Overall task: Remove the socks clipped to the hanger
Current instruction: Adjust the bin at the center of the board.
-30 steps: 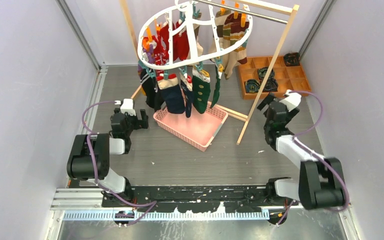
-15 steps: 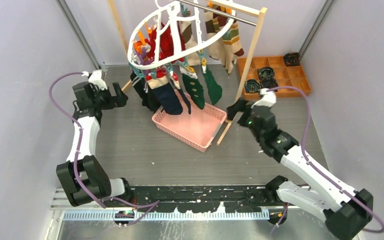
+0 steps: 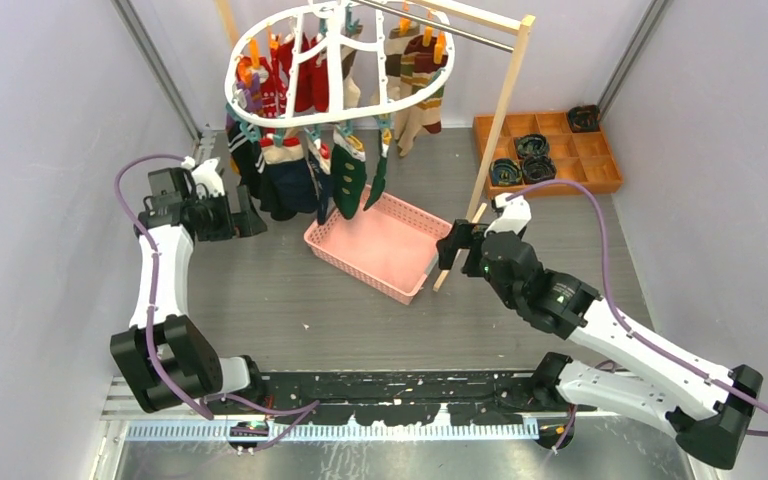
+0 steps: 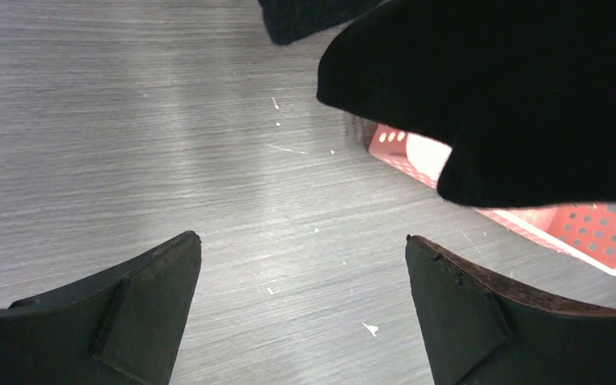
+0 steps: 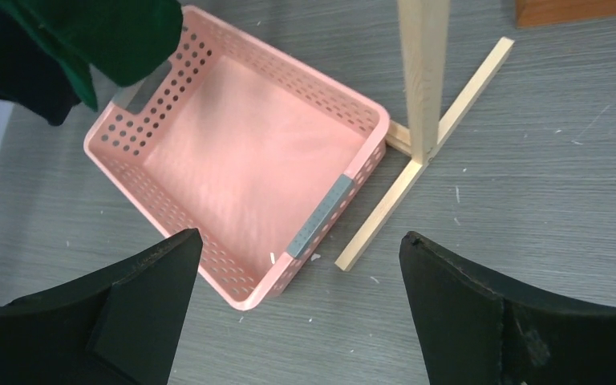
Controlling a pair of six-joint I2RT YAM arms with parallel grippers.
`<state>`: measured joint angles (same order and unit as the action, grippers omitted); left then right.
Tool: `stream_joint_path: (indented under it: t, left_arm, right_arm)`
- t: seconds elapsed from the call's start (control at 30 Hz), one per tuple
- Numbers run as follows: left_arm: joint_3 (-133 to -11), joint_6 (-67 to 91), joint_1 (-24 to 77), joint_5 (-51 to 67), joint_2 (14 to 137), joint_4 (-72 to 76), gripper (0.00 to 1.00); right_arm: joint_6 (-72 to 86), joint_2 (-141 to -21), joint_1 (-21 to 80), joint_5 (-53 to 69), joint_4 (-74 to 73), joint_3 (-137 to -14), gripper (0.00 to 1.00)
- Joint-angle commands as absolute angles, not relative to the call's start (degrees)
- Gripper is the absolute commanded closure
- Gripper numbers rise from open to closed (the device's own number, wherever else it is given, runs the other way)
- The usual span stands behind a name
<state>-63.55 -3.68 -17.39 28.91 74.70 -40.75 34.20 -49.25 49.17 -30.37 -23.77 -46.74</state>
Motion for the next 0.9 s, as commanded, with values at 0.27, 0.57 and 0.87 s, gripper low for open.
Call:
stream_joint_path:
  t: [0.27,0.57,0.87]
  left_arm:
    - [-74.65,-6.34,-18.03,34.01,77.02,-54.04,0.00]
    - [-79.45,-6.87,-20.09,33.37,78.90,-59.24,0.00]
    - [-80.46,-7.45,-20.83,32.42,78.71,-60.32,0.00]
  right_arm:
    - [28.96,-73.85,54.86,-19.88,-9.47,-58.05,0.00]
    - [24.33,-99.39,54.71,-5.85,-9.97,-75.10,0.00]
    - [25.45,-100.89,55.64,5.38,-6.43,-67.45,0.08]
